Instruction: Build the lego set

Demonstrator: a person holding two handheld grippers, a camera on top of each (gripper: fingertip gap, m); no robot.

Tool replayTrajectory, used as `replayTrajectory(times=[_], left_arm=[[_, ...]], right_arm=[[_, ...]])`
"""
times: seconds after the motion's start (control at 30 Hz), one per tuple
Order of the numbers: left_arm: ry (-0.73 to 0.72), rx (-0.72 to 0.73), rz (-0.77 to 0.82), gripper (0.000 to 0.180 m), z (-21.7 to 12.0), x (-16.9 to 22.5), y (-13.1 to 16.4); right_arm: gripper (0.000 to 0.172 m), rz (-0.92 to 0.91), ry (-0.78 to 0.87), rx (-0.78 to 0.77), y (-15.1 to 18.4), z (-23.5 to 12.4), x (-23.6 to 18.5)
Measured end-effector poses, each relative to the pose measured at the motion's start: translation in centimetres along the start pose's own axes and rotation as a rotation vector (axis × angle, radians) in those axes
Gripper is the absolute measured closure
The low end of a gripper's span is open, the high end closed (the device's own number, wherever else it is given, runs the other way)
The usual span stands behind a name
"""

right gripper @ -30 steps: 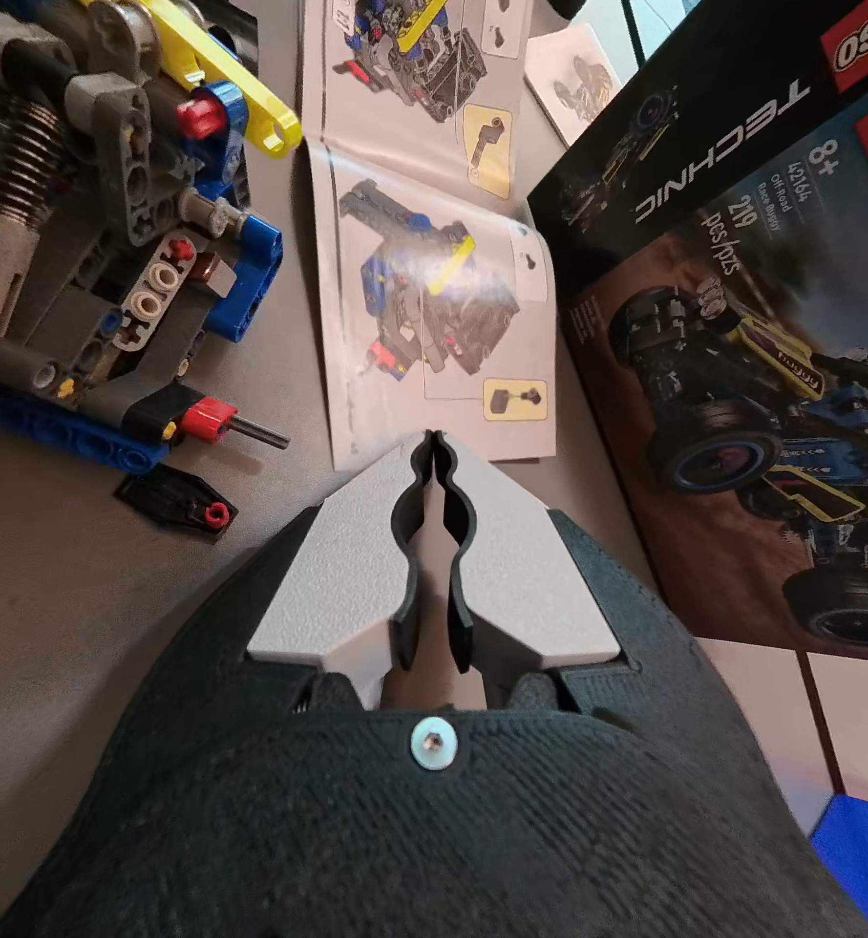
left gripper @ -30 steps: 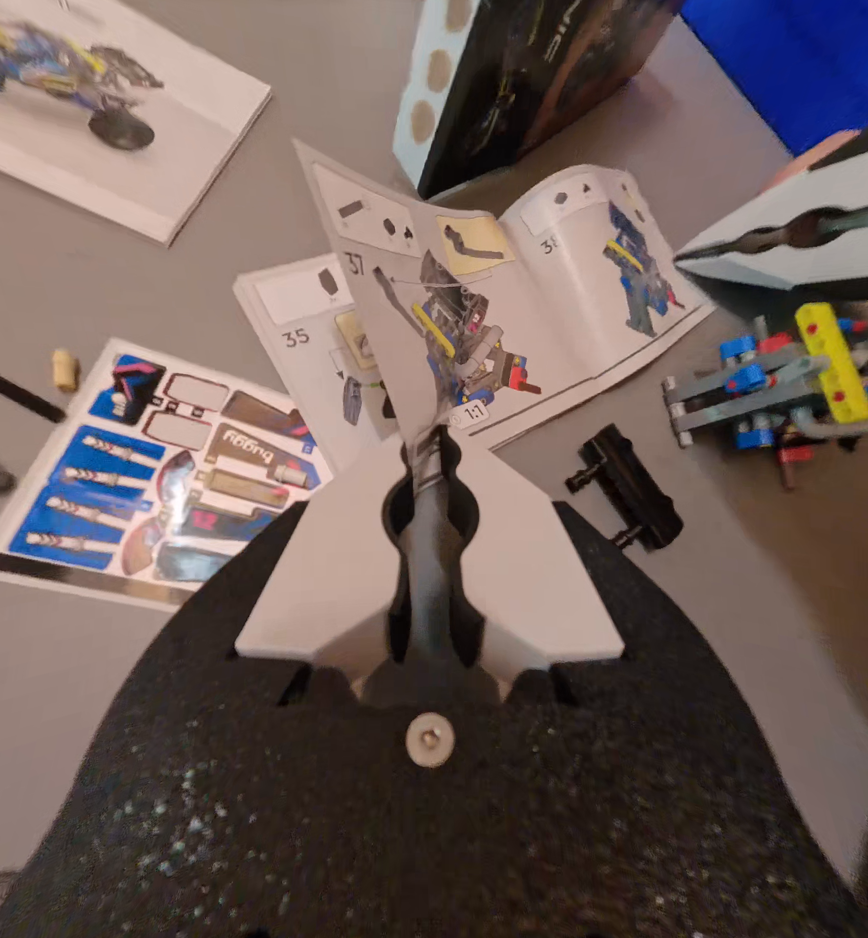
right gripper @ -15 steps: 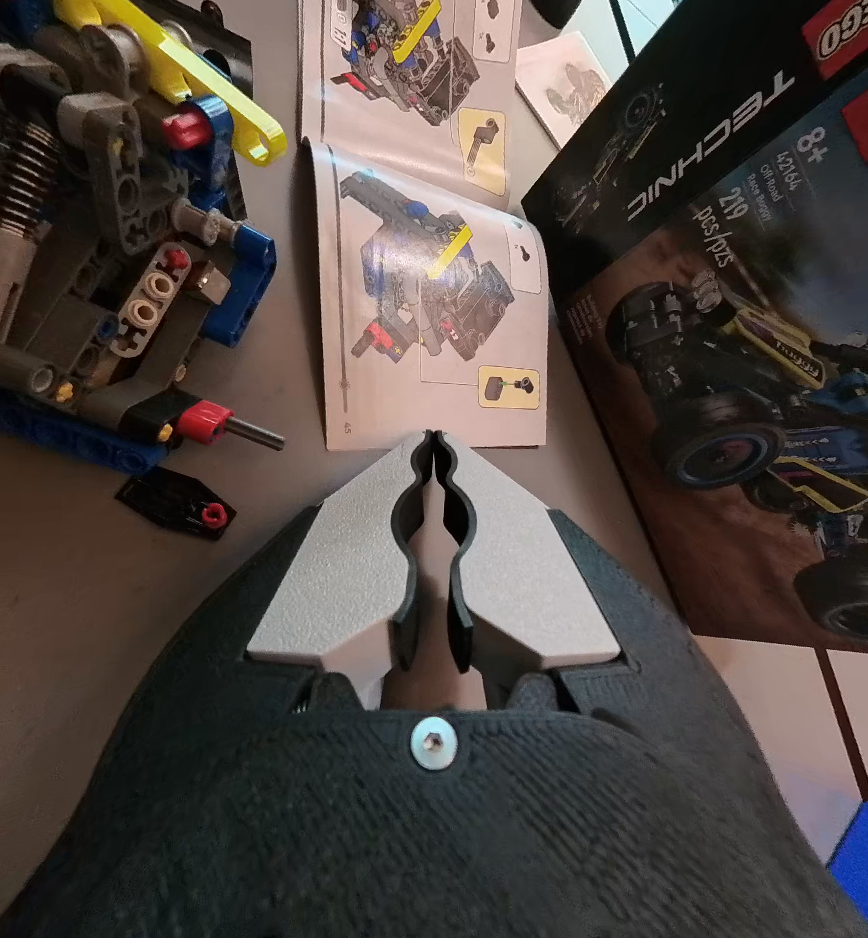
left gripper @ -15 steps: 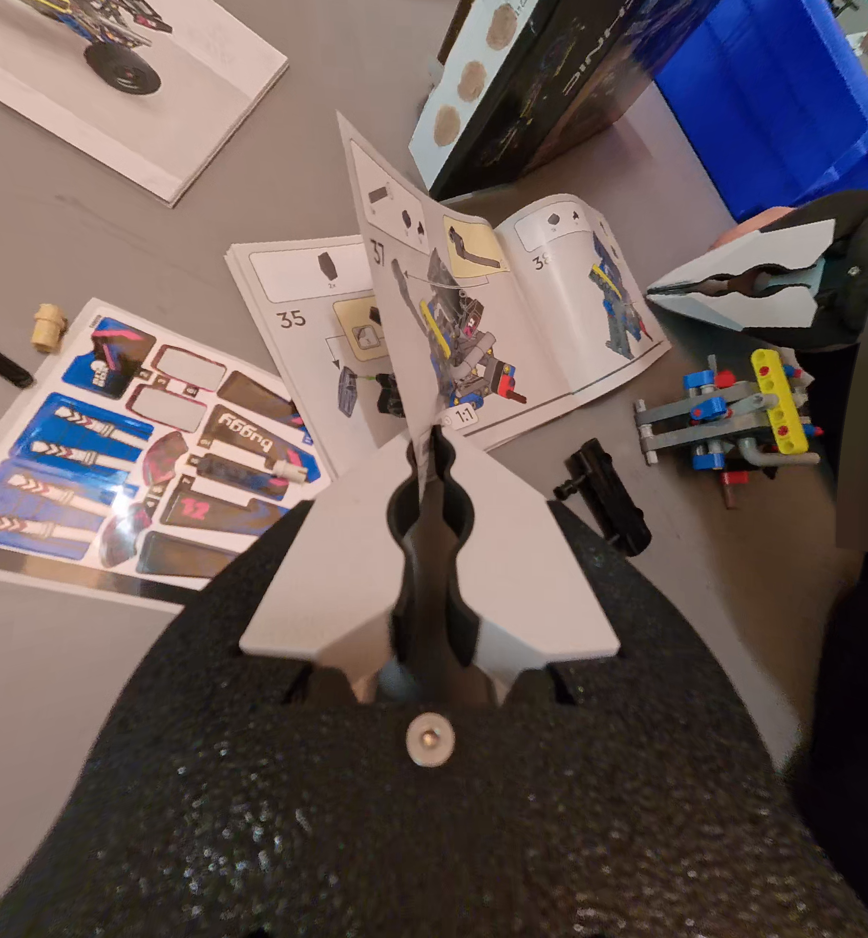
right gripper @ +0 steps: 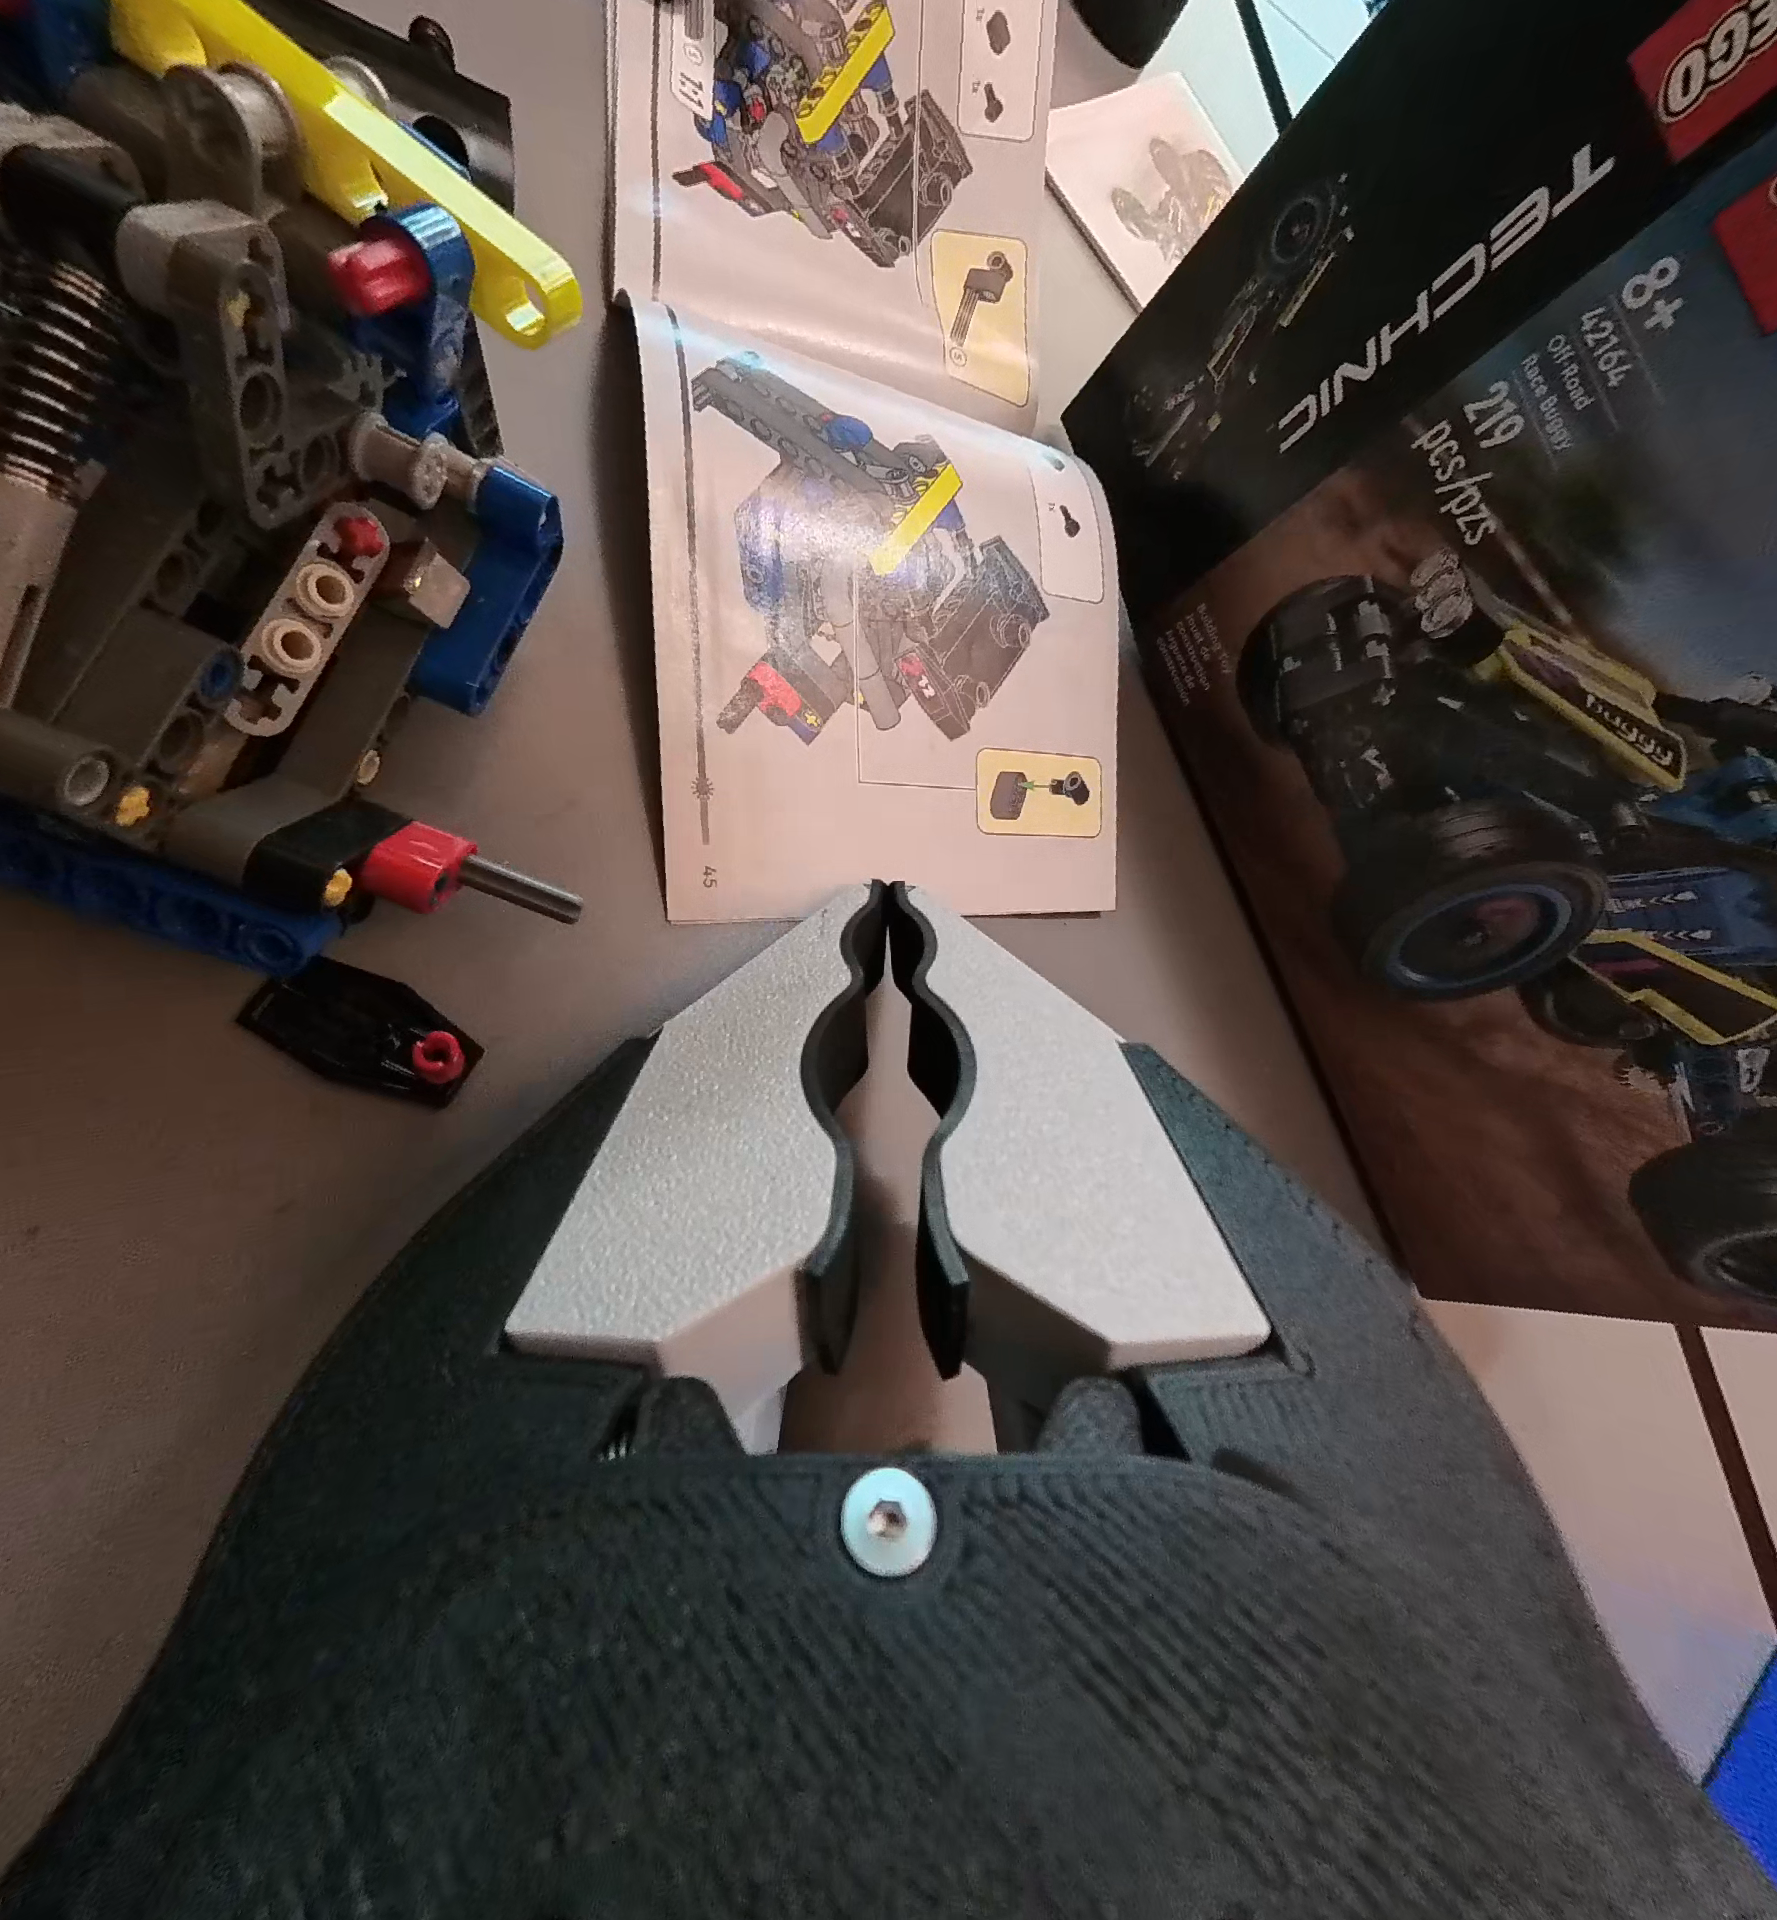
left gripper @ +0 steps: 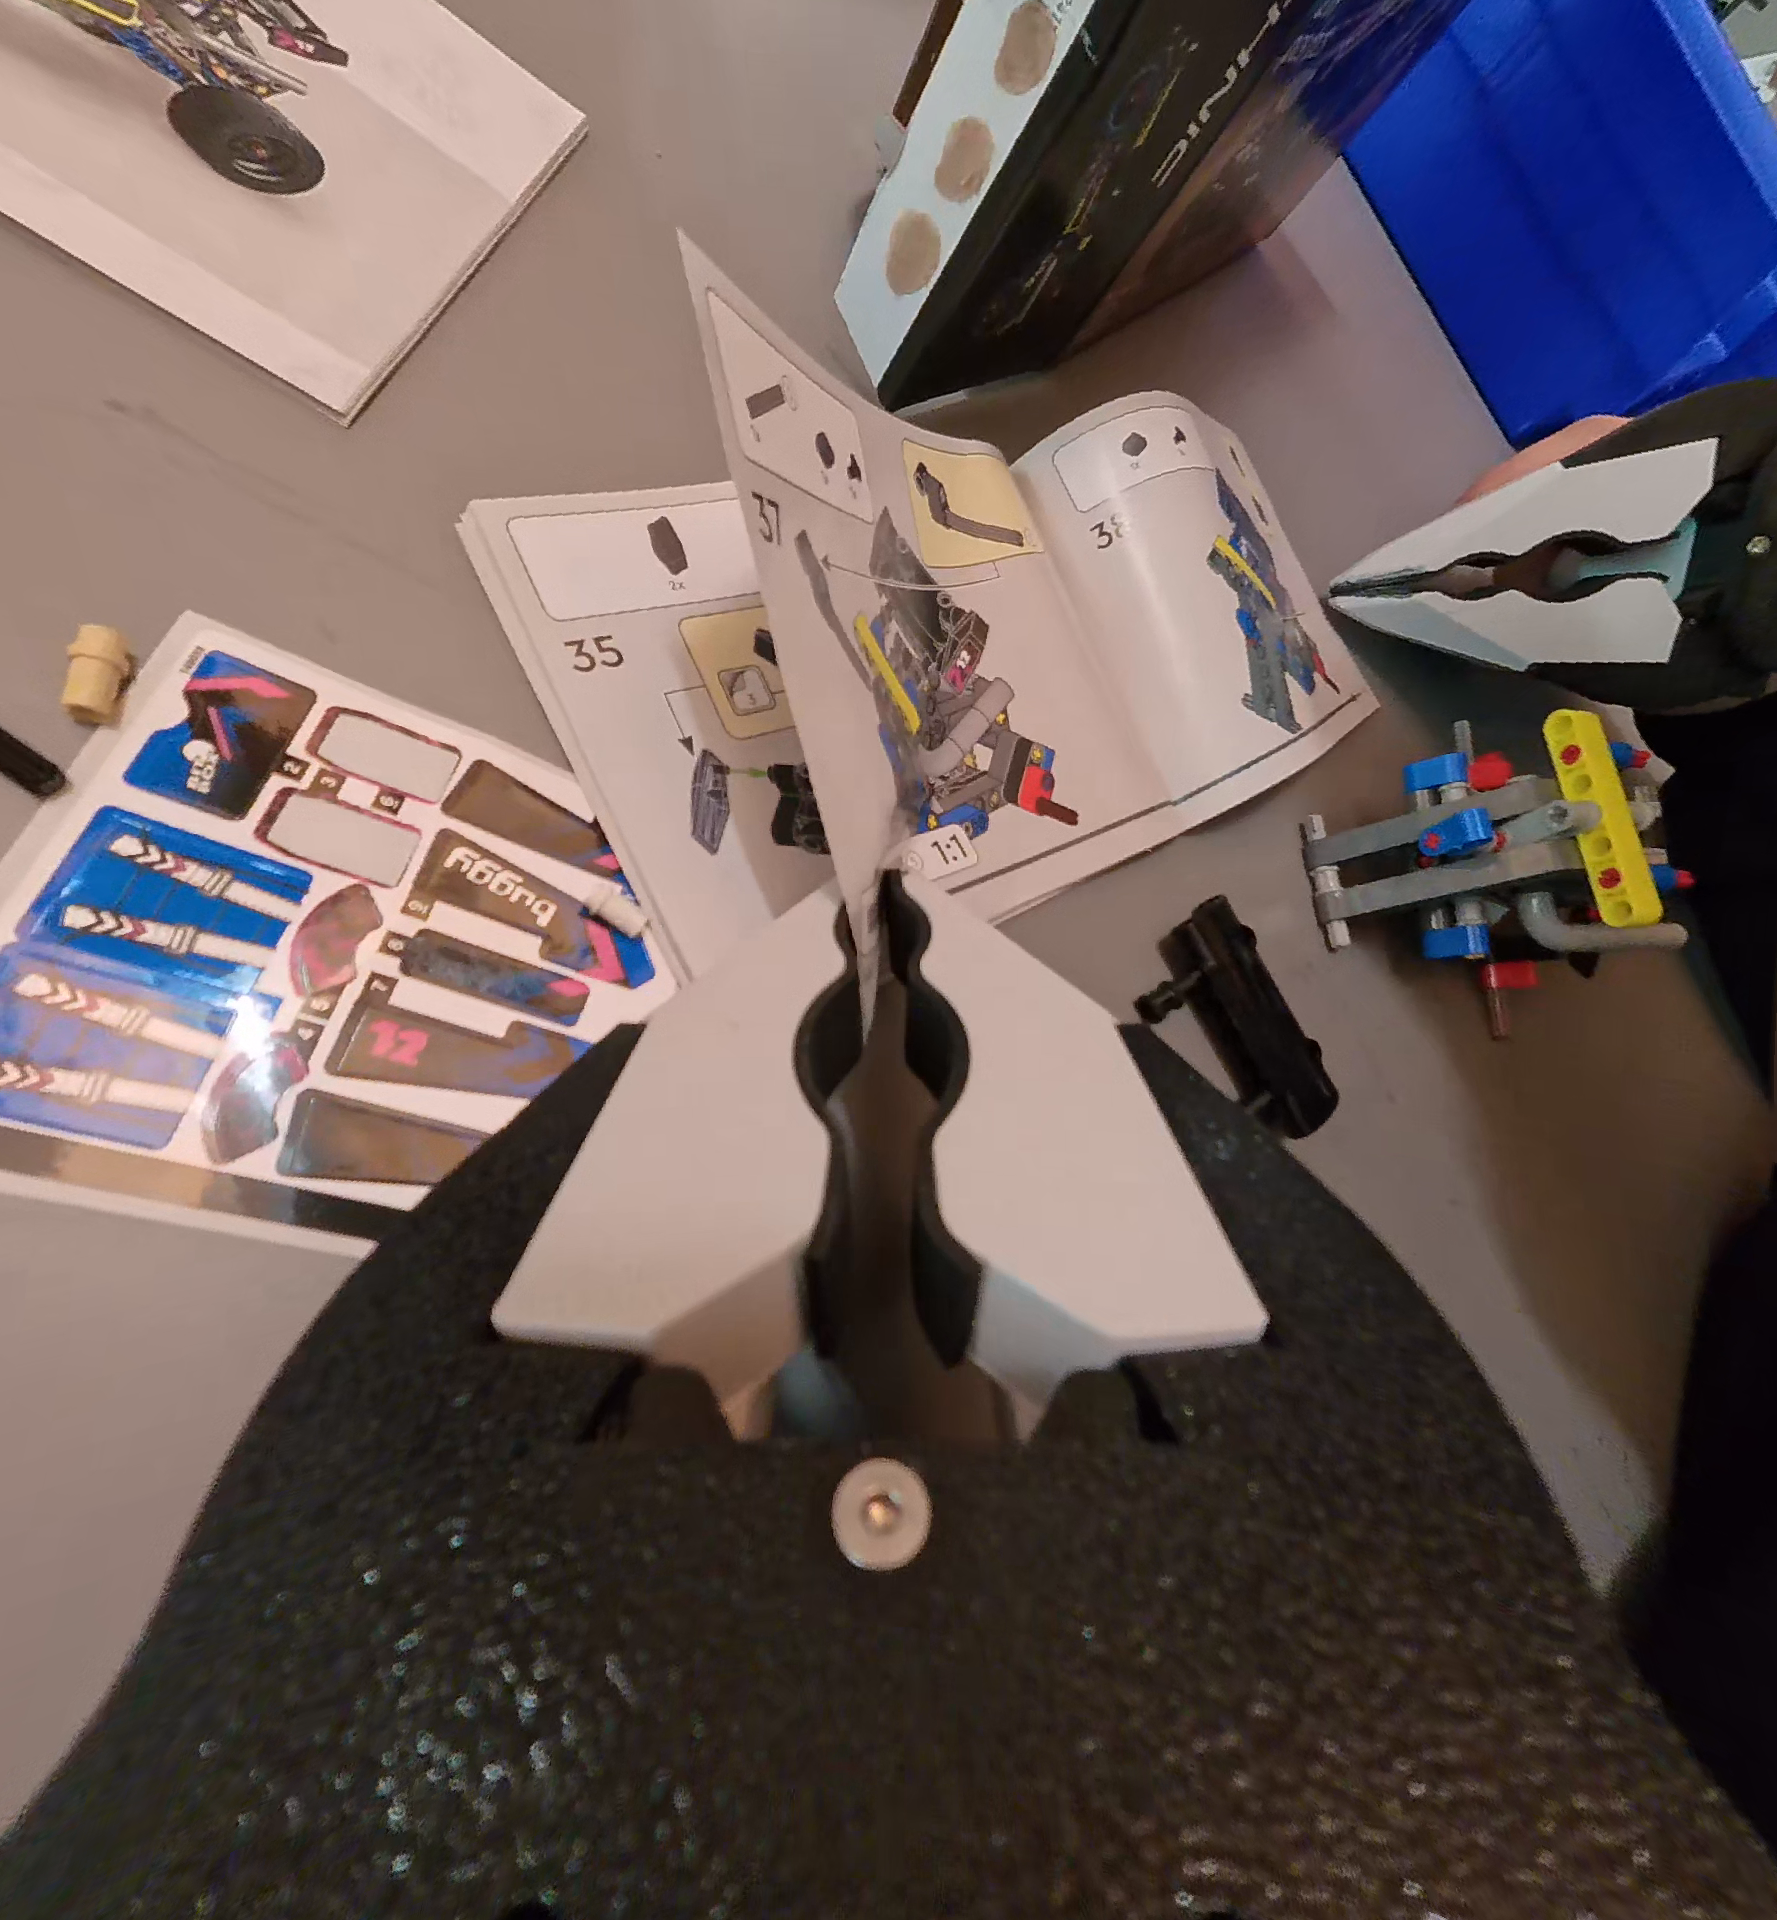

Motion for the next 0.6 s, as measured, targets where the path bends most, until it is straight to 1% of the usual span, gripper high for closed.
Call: replayTrajectory(times=[0.6], left_arm=[[-0.008,-0.001,0.007,0.18,0.02,-0.01,0.03]], right_arm=[[0.172,0.012,0.0,0.005,0.02,-0.03,0.06]])
Point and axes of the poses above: each gripper's, where its closed fingertips meet, z out along the fingers, y out of its underside, x = y × z across the jaws, the point moved 1 cm from there along -z, back along the fingers, and after that the axes turned 3 degrees about -x, right-handed, at the moved point
